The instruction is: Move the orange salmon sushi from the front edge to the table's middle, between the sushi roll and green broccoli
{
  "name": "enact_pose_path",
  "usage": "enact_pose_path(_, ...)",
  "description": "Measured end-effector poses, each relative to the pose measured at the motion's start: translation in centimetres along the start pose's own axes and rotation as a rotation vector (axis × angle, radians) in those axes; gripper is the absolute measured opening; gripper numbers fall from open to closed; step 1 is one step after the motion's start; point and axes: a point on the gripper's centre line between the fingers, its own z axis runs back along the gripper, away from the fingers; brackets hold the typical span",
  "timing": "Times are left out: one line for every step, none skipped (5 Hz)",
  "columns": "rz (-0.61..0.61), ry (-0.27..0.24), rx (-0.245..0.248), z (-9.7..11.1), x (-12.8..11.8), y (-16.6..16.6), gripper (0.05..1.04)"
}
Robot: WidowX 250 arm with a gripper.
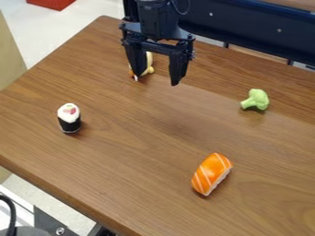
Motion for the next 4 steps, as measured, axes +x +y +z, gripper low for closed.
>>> enact_pose_path(0.0, 0.034, -0.001, -1.0, -0.4, -0.1, 0.999)
enact_pose_path(-0.023, 0.047, 0.02, -1.8, -1.0, -1.2, 0.999)
enact_pose_path(-0.078, 0.045, 0.023, -2.7, -1.7, -3.0, 0.999)
enact_pose_path(-0.179, -0.004, 0.013, -2.6, -2.9, -4.9, 0.999)
